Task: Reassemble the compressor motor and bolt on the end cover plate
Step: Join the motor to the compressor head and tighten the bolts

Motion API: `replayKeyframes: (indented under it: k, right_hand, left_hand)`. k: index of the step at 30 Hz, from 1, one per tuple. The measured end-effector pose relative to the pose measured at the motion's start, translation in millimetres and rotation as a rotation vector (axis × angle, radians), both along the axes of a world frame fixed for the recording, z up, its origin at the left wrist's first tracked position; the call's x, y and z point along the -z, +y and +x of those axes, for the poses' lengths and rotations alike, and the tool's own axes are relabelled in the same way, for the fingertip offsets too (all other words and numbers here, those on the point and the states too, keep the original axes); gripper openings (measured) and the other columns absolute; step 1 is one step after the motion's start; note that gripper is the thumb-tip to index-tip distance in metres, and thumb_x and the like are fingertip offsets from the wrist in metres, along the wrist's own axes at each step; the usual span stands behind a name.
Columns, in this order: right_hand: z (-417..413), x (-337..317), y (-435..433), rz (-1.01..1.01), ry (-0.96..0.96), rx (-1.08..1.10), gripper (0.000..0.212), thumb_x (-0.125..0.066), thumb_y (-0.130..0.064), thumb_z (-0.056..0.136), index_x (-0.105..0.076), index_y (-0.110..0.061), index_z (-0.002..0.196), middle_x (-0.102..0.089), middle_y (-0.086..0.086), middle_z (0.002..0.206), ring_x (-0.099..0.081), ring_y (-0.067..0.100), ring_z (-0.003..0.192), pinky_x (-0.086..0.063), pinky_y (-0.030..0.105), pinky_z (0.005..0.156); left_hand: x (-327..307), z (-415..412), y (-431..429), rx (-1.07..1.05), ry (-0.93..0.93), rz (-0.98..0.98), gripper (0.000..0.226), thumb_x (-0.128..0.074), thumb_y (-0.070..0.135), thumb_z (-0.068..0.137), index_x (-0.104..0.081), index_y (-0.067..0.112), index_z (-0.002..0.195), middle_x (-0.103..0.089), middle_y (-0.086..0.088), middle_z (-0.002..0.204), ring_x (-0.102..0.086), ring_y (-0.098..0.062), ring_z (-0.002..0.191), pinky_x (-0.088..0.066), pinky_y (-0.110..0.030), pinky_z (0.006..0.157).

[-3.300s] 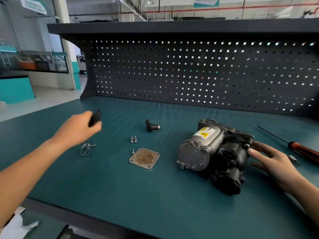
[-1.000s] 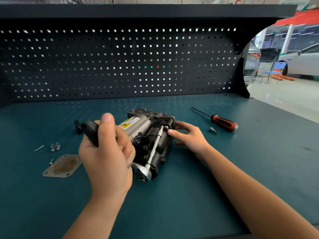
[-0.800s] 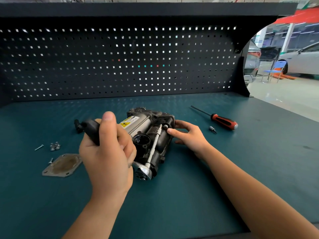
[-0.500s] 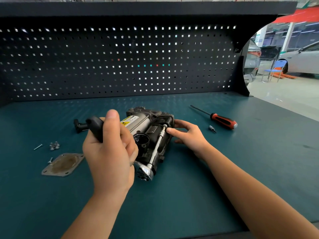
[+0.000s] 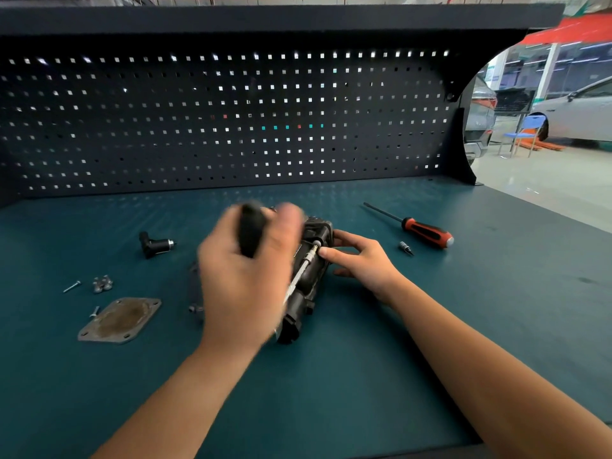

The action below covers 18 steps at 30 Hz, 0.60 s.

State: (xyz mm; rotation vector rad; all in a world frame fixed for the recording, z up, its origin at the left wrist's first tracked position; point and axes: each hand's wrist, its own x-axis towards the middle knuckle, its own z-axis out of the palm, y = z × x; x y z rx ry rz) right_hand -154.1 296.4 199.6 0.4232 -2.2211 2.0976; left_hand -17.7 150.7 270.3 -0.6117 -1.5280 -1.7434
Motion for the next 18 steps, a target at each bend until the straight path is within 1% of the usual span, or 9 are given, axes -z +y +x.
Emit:
replayKeyframes:
  k: [2, 4, 6, 9, 11, 12, 14, 16, 18]
  right_hand:
    - [-1.4, 1.1, -0.7, 0.002, 0.009, -0.005, 0.044, -0.069, -0.011, 0.082, -0.058, -0.01, 0.124, -0.063, -0.001, 0.105, -0.062, 0.002, 0.081, -0.052, 0.016, 0.065]
    - [0.5, 0.9, -1.4, 0.0, 0.016, 0.004, 0.044, -0.07, -0.011, 0.082, -0.058, -0.012, 0.124, -0.064, -0.002, 0.104, -0.063, -0.004, 0.076, -0.054, 0.017, 0.066]
    - [3.7, 0.6, -1.9, 0.005, 0.012, 0.014, 0.049, -0.07, -0.013, 0.082, -0.055, -0.014, 0.128, -0.062, -0.011, 0.102, -0.063, -0.009, 0.076, -0.055, 0.017, 0.066]
    - [9.6, -3.3, -1.3, -0.019, -0.069, 0.015, 0.053, -0.067, -0.017, 0.085, -0.047, -0.013, 0.134, -0.058, -0.004, 0.117, -0.061, 0.005, 0.097, -0.056, 0.023, 0.072]
    - [15.5, -12.1, -2.6, 0.026, -0.058, 0.142, 0.03, -0.063, -0.028, 0.088, -0.056, -0.013, 0.114, -0.062, 0.002, 0.108, -0.062, 0.017, 0.098, -0.056, 0.032, 0.073]
    - [19.0, -16.7, -4.3, 0.137, 0.005, 0.265, 0.02, -0.06, -0.034, 0.089, -0.058, -0.015, 0.091, -0.063, 0.002, 0.089, -0.065, 0.022, 0.091, -0.054, 0.037, 0.072]
    - [26.4, -23.9, -11.5, 0.333, 0.142, 0.412, 0.047, -0.055, -0.044, 0.087, -0.038, -0.015, 0.055, -0.046, 0.0, 0.052, -0.061, 0.028, 0.064, -0.047, 0.034, 0.061]
    - [36.4, -28.7, -23.6, 0.388, 0.161, 0.332, 0.06, -0.056, -0.052, 0.084, -0.026, -0.015, 0.047, -0.033, 0.001, 0.044, -0.044, 0.024, 0.047, -0.036, 0.03, 0.052]
    - [40.6, -29.4, -35.2, 0.459, 0.116, 0.216, 0.063, -0.06, -0.052, 0.083, -0.024, -0.016, 0.045, -0.029, 0.001, 0.043, -0.032, 0.018, 0.042, -0.03, 0.028, 0.05]
  left_hand:
    - [6.1, 4.1, 10.1, 0.002, 0.176, -0.409, 0.024, -0.061, 0.037, 0.08, -0.047, 0.028, 0.064, -0.04, 0.016, 0.049, -0.037, 0.005, 0.047, -0.034, -0.009, 0.05]
    - [14.6, 7.0, 17.2, 0.02, 0.319, -0.748, 0.025, -0.062, 0.035, 0.082, -0.054, 0.016, 0.067, -0.045, 0.017, 0.055, -0.039, 0.002, 0.049, -0.032, -0.005, 0.052]
    - [20.5, 7.2, 20.3, 0.019, 0.374, -0.973, 0.032, -0.06, 0.034, 0.081, -0.055, 0.008, 0.063, -0.053, 0.003, 0.051, -0.045, -0.011, 0.044, -0.037, -0.018, 0.043]
    - [26.2, 5.7, 21.8, -0.033, 0.471, -1.173, 0.035, -0.056, 0.036, 0.083, -0.052, 0.008, 0.062, -0.049, -0.003, 0.049, -0.045, -0.022, 0.04, -0.032, -0.025, 0.036]
    - [29.2, 5.1, 21.4, -0.047, 0.495, -1.25, 0.035, -0.053, 0.037, 0.084, -0.053, 0.009, 0.063, -0.048, -0.003, 0.048, -0.043, -0.025, 0.036, -0.032, -0.024, 0.033]
    - [30.8, 4.6, 21.2, -0.057, 0.505, -1.288, 0.034, -0.052, 0.037, 0.084, -0.053, 0.009, 0.064, -0.048, -0.003, 0.048, -0.042, -0.026, 0.035, -0.032, -0.024, 0.032]
    - [34.6, 3.1, 20.1, -0.081, 0.532, -1.363, 0.032, -0.057, 0.037, 0.082, -0.053, 0.01, 0.065, -0.046, -0.002, 0.047, -0.04, -0.025, 0.034, -0.032, -0.023, 0.03]
    - [36.7, 2.7, 19.6, -0.085, 0.543, -1.431, 0.033, -0.073, 0.036, 0.075, -0.053, 0.012, 0.065, -0.047, -0.002, 0.047, -0.041, -0.024, 0.033, -0.03, -0.023, 0.03]
    - [38.8, 2.5, 19.4, -0.09, 0.55, -1.469, 0.035, -0.078, 0.037, 0.07, -0.053, 0.013, 0.065, -0.047, -0.001, 0.047, -0.042, -0.023, 0.033, -0.029, -0.023, 0.03]
